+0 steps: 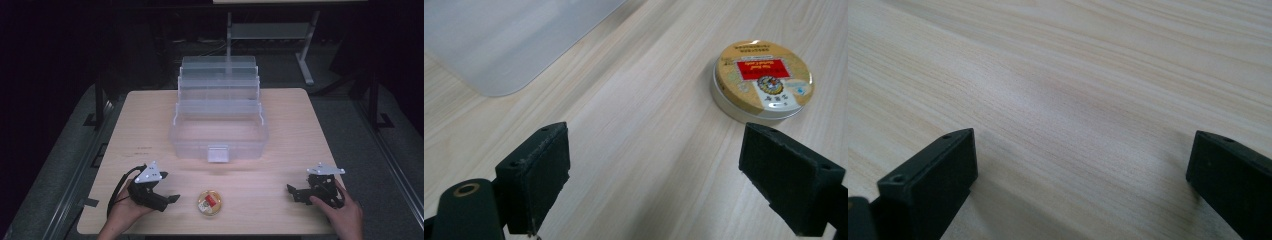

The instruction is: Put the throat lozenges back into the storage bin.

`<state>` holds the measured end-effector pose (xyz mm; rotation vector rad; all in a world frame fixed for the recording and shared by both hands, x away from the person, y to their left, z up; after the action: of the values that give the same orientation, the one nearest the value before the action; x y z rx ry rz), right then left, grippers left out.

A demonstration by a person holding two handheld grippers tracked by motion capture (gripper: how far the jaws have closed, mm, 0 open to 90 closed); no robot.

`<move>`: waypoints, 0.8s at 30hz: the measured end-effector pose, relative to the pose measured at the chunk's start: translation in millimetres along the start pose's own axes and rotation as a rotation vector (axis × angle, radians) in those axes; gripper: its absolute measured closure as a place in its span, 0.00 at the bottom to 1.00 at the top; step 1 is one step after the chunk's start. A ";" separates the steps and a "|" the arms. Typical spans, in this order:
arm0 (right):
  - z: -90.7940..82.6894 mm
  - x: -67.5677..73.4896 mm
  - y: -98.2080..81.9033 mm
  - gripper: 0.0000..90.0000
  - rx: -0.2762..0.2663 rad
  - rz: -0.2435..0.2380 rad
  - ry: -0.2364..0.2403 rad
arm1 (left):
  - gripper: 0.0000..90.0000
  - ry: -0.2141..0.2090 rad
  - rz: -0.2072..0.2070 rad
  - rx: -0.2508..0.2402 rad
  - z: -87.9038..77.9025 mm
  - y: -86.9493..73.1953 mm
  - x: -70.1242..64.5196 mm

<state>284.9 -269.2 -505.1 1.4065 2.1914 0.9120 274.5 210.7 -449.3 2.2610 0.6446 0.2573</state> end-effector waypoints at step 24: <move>0.0 0.0 0.0 0.00 0.000 0.000 0.000 | 0.14 -0.074 0.059 0.012 24.5 26.6 -20.1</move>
<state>284.9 -269.2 -505.1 1.4067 2.1914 0.9121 276.3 169.5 -446.9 2.2917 0.5429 0.1973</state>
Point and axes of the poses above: each handheld gripper's, and its own axes: z roughly forward along the jaws, y roughly out of its top, x roughly to its left, the point moved 3 cm from there along z, roughly forward along the jaws
